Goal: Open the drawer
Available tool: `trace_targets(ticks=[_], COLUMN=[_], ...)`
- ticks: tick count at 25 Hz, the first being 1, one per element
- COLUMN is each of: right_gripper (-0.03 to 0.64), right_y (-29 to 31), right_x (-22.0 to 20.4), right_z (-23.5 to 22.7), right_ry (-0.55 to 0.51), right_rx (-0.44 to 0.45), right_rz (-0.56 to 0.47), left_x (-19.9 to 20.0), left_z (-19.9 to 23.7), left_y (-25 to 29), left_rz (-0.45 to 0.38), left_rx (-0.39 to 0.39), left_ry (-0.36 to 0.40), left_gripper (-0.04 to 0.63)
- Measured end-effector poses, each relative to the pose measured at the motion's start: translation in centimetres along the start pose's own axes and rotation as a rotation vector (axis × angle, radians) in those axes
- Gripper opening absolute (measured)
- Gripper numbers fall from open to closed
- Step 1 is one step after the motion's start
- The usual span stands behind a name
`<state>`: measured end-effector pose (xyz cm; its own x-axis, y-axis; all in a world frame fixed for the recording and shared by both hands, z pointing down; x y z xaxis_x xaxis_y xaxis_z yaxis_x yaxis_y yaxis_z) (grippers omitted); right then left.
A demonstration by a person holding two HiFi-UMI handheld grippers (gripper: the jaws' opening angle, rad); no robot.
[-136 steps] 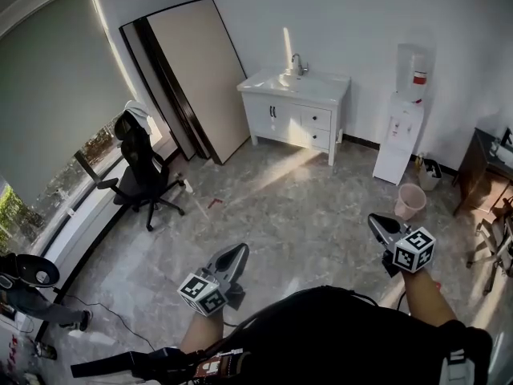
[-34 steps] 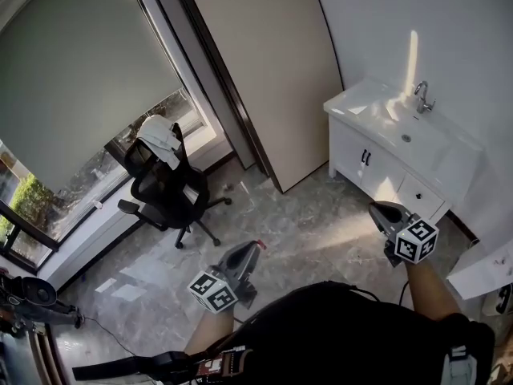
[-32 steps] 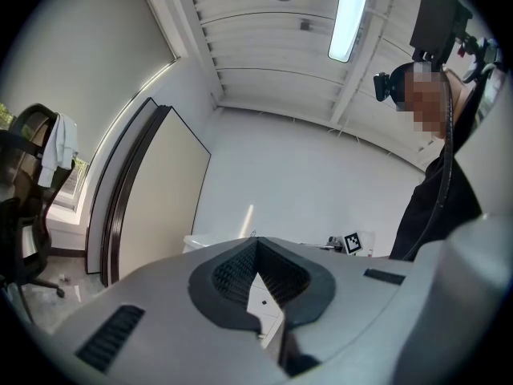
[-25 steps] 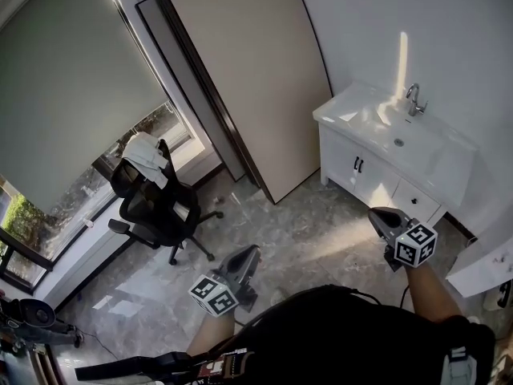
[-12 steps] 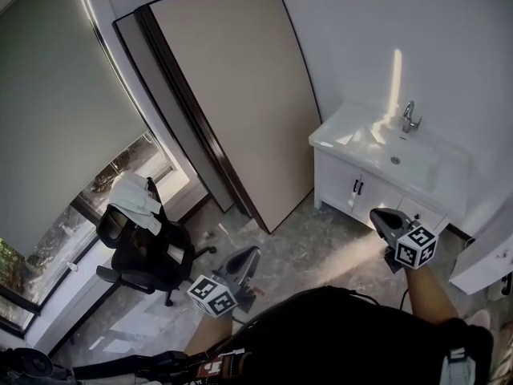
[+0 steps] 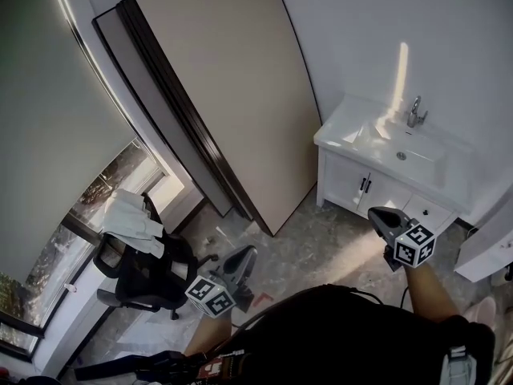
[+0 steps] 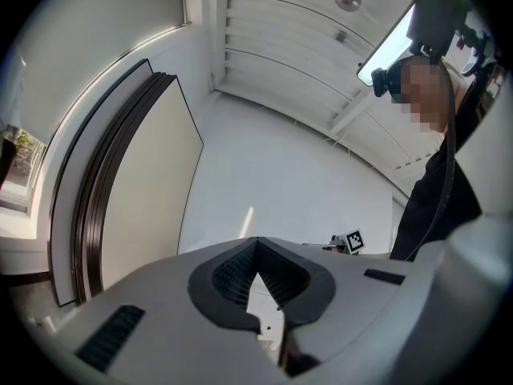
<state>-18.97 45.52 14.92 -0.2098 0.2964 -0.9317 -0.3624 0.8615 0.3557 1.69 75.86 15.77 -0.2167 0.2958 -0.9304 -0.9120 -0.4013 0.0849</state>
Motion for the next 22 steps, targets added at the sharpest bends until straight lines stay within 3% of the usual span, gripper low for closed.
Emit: trace_targets(ticks=[9,18,22], right_gripper=[0.002,0.002,0.002], right_y=[5.3,10.4,11.8], right_x=[1.6,5.5,7.4], right_z=[-6.8,-20.6,-26.8], right_ry=[0.015,-0.013,-0.021], right_rx=[0.01,0.086,0.107], right_rz=[-0.003,-0.001,-0.012], left_x=[1.5,5.7,7.5], left_z=[4.9,6.7,7.2], left_y=[6.0,18.6,25.3], left_rz=[0.0,-0.022,-0.034], left_rx=[0.004,0.079,0.084], left_ry=[-0.022,0.019,0.001], left_gripper=[-0.009,-0.009,-0.009])
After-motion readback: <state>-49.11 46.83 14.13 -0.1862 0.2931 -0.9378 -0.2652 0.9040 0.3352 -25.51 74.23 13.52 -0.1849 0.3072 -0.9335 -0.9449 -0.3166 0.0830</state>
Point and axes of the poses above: the fingertips, and each gripper's own axes: y forward along the fingers, z to its left, x out of its top, the point moved 4 cm from there along -y, backward along the fingers, and after that the axes turned 11 degrees about z, right-handed, at the moved point
